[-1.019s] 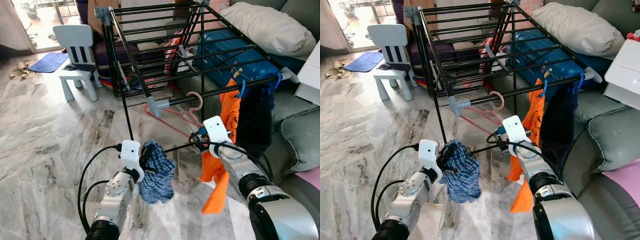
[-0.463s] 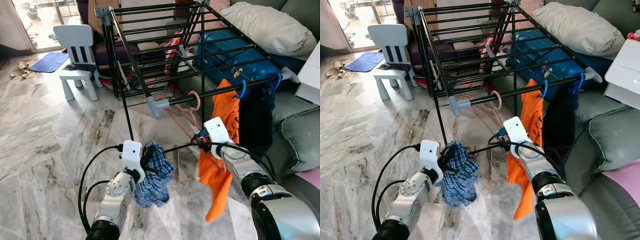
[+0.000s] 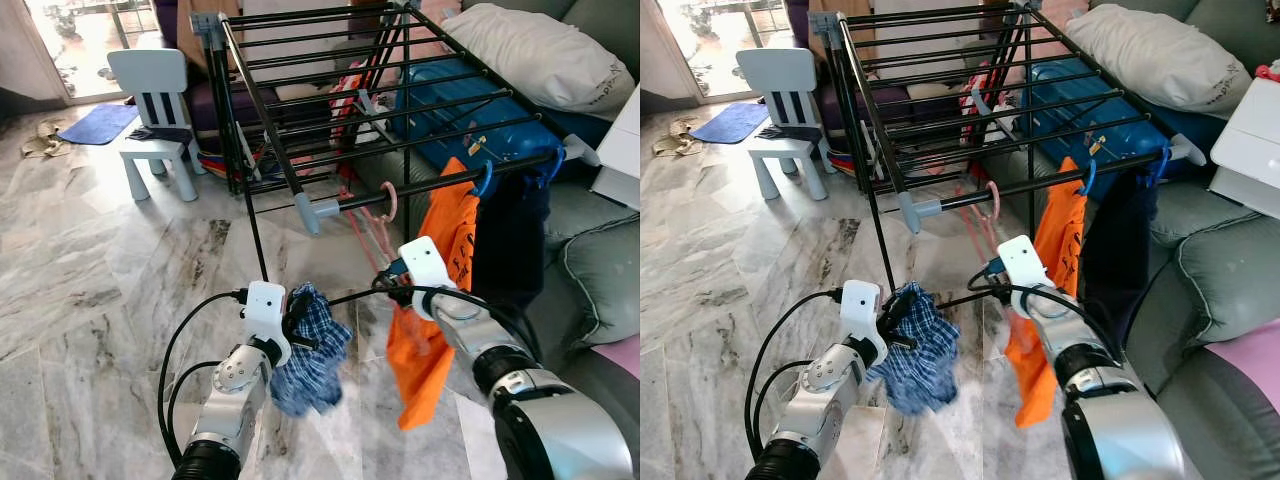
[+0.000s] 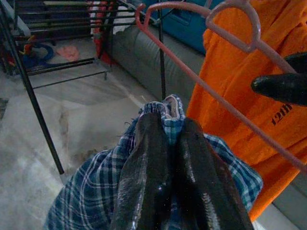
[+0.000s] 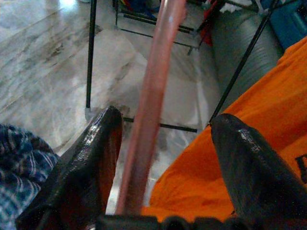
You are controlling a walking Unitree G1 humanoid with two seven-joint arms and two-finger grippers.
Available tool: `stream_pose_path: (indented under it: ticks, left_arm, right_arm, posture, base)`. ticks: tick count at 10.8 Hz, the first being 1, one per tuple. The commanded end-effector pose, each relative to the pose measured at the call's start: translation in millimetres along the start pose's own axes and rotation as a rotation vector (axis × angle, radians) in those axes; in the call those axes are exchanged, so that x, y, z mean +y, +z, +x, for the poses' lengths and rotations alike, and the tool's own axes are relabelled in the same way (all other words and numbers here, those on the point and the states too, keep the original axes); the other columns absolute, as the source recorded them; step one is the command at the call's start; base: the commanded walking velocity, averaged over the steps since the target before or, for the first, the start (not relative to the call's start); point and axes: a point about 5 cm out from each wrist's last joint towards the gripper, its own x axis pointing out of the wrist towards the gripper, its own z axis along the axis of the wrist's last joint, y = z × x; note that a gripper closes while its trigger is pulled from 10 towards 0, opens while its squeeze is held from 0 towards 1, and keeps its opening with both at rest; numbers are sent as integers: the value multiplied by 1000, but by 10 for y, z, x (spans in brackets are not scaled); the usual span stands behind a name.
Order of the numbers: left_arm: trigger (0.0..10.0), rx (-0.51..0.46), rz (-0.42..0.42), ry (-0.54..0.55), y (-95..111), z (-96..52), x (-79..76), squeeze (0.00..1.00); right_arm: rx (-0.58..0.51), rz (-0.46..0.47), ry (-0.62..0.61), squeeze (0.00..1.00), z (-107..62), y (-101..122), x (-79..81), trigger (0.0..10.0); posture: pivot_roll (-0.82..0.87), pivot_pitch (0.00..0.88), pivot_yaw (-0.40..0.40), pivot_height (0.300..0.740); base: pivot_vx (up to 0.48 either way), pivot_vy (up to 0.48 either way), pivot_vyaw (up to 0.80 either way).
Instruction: Hang hanger
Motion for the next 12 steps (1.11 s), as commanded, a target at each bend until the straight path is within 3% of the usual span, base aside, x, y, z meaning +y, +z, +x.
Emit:
stream_pose_path:
  ticks: [1, 3, 4, 12]
  left_arm:
    - [10000, 10, 11, -6, 0, 9, -14, 0]
    - [10000, 12, 11, -3, -11, -8, -10, 0]
    - [10000, 14, 13, -2, -16, -21, -2, 0]
    - [10000, 40, 21, -20, -36, -26, -10, 0]
  right_arm:
    - [-11, 38, -23, 0, 26, 92, 1, 10000]
    - [-18, 71, -48, 0, 48, 143, 38, 10000]
    - [-31, 88, -45, 0, 59, 175, 69, 0]
    - [56, 124, -124, 0, 57, 46, 90, 0]
  posture:
    - [-26, 0, 14, 740]
    - [-18, 0, 14, 740]
    - [-9, 0, 16, 740]
    - [-8, 0, 26, 740]
  base:
    - [0, 0, 0]
    - [0, 0, 0]
    - [0, 0, 0]
    - [0, 0, 0]
